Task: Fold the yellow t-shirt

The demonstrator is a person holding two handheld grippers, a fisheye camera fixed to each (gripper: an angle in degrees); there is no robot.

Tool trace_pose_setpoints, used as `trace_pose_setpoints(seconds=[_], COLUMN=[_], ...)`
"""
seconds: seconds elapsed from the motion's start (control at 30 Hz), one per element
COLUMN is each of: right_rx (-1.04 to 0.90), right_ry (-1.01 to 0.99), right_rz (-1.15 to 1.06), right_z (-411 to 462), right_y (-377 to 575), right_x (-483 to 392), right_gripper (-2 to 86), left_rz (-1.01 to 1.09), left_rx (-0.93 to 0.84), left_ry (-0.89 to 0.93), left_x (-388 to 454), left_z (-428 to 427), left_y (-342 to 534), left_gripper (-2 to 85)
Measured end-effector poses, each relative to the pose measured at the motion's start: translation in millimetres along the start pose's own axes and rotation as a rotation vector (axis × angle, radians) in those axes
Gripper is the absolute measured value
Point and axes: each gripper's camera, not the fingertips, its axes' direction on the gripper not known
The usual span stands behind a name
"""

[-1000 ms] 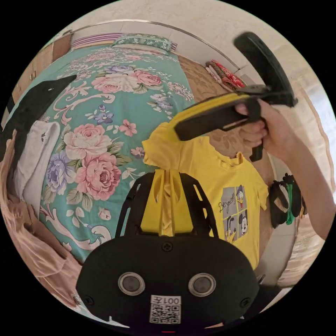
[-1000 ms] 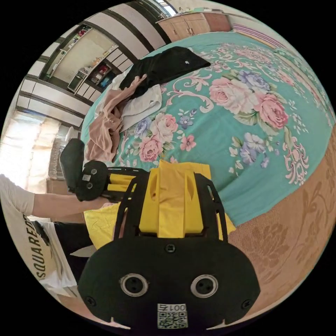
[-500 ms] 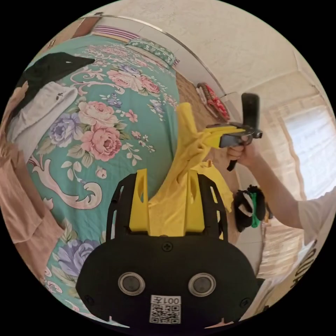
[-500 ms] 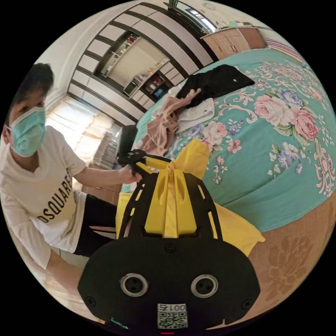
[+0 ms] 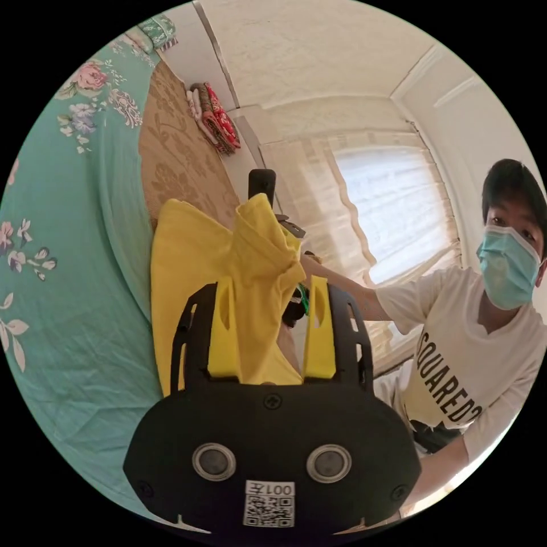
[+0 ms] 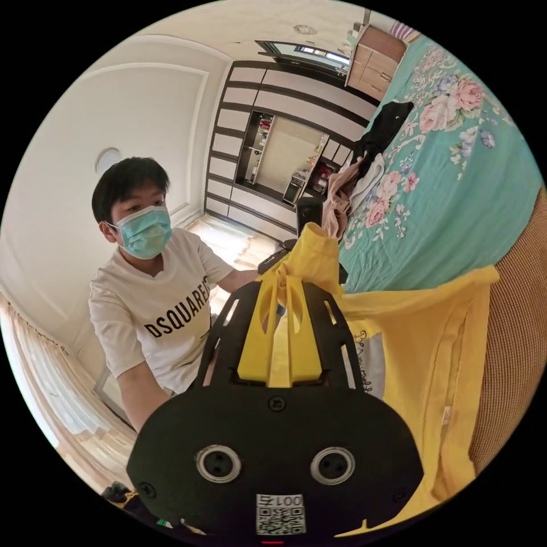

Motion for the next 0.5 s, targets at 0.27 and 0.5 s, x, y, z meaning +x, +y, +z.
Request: trace_pose_setpoints(seconds=[0.27, 0.5], right_rx=[-0.020, -0.081], right_ry=[0.080, 0.212], right_rz=[0.017, 0.048], right_z=[-7.9, 13.5], right_y=[-15.6, -52.9], right_x=[-4.8, 4.6], right_gripper=[0.5, 0.6], left_rz=[0.008, 0.035], left_rx=[0.121, 0.242], left_ry=[-0.122, -0.157], left_x=[49.0, 84.8], left_z=[-50.1, -92.9], left_y=[25.2, 39.8], left_gripper=[2.3, -0.2])
